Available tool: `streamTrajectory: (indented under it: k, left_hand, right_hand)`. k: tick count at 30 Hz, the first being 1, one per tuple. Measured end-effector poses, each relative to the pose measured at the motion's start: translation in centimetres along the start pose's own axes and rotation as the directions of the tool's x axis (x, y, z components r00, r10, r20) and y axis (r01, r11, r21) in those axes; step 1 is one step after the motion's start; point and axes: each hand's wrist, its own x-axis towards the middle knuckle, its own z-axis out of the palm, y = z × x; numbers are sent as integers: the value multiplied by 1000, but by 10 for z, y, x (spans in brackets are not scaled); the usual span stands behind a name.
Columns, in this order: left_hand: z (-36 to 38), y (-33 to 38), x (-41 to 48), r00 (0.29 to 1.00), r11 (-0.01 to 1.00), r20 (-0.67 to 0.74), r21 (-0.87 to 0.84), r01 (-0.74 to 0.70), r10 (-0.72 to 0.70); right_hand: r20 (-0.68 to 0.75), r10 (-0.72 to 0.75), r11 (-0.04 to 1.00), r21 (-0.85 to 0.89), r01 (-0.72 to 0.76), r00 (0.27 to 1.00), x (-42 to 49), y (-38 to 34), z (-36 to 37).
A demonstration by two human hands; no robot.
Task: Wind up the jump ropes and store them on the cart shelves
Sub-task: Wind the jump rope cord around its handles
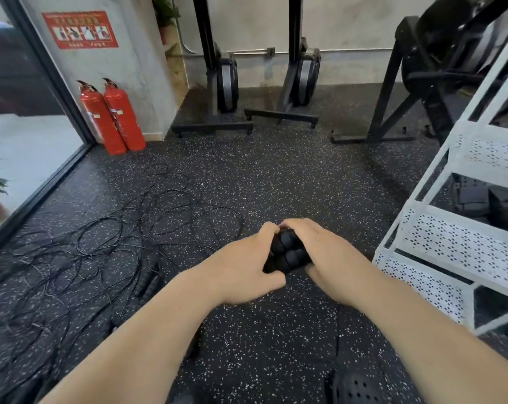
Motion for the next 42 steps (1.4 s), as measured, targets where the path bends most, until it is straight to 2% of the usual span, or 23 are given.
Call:
streamTrajectory:
  k: [5,10,15,17,20,23,25,28,31,33,35,39,42]
  left_hand:
    - [15,0,4,975,938,-189,344,-48,120]
    - [28,4,6,959,919,-271,392,35,79]
    - [16,5,5,918,869,-389,478,128,79]
    - [7,1,1,894,910,-448,370,187,-2]
    - [-10,-7,-6,833,958,-525,107,265,-171]
    - [-27,-16,-10,771,940,-539,-167,299,-341]
    - [-36,-20,-10,750,903,-514,-333,272,-416]
    - [-34,-14,-16,771,837,-469,-526,147,-430]
    - [-19,1,-25,884,667,-294,-745,27,-364]
    - [-7,13,-25,955,608,-169,-794,13,-242]
    - [3,24,-20,976,607,-135,-794,-3,-173]
    - [10,26,-10,961,559,-150,-829,7,-234]
    - [1,16,-6,931,571,-192,-820,21,-310]
  right_hand:
    - [-34,101,995,1,-101,994,-1,-5,7]
    - [-14,169,983,70,-167,986,0,-10,6]
    - [-11,118,984,136,-115,993,4,-6,-3]
    - [5,119,974,195,-118,993,6,5,-15]
    - [-13,119,962,251,-112,993,4,22,-37]
    - [-92,153,954,275,-123,984,0,39,-53]
    - [-166,182,945,301,-126,969,-2,47,-59]
    - [-283,221,927,359,-111,933,-1,43,-56]
    - [-309,266,904,408,-125,913,5,18,-35]
    - [-298,262,904,410,-125,918,7,3,-18]
    - [-281,218,928,357,-109,935,7,-5,-5]
    - [-251,154,940,337,-63,956,8,-10,-2]
    - [-110,101,961,269,-69,989,14,2,-7]
